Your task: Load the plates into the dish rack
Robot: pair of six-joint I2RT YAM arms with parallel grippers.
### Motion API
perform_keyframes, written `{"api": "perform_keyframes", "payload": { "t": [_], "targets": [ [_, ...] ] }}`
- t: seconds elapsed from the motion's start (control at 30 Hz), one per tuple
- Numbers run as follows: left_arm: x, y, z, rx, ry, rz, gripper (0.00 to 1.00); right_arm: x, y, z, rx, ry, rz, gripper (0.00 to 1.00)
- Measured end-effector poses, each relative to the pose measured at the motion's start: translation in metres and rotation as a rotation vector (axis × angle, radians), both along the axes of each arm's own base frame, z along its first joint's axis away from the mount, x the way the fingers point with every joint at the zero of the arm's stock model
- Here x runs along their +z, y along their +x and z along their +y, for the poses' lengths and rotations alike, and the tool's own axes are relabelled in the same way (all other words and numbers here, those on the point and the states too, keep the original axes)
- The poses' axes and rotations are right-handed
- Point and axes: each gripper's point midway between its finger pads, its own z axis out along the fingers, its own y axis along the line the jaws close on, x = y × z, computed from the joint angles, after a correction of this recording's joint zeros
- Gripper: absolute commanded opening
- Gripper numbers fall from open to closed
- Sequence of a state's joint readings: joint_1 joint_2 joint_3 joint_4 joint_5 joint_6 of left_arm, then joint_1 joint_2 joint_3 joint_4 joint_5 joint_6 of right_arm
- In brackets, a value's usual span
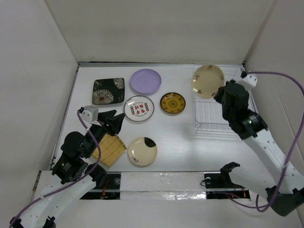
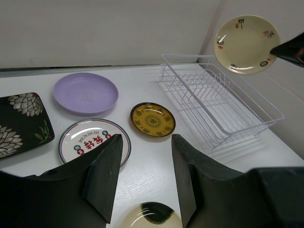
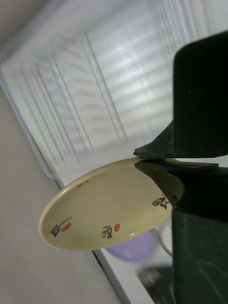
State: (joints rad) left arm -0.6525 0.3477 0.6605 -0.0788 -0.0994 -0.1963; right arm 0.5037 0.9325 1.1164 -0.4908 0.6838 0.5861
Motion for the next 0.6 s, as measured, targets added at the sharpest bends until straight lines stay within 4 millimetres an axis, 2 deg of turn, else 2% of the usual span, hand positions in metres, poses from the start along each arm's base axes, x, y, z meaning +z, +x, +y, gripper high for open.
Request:
{"api": "perform_keyframes", "payload": {
  "t": [0.07,0.13,0.23,0.3,0.43,0.6],
  "targets": [
    [0.001,-0.002,-0.002,-0.016,-0.001,-0.004,0.43,0.004,0.027,-0.038,-0.136,-0.093,0.001,0.0],
    [0.002,-0.004,-0.003,-0.025,-0.003,-0.008,0.43,-0.004,0.046,-0.081,-0.256,-0.17,0.036,0.0],
    [0.005,-0.007,-0.002,-0.036,-0.011,-0.02,0.43,-0.014,0.063,-0.142,-0.406,-0.269,0.088,0.0],
    [0.008,-0.011,-0.001,-0.044,-0.019,-0.033,0.43,-0.018,0.072,-0.174,-0.473,-0.332,0.117,0.0],
    [0.014,-0.017,-0.001,-0.063,-0.034,-0.055,0.44,-0.024,0.092,-0.217,-0.545,-0.454,0.165,0.0],
    [0.015,-0.02,-0.001,-0.073,-0.038,-0.061,0.44,-0.039,0.11,-0.236,-0.531,-0.611,0.243,0.0]
  ]
}}
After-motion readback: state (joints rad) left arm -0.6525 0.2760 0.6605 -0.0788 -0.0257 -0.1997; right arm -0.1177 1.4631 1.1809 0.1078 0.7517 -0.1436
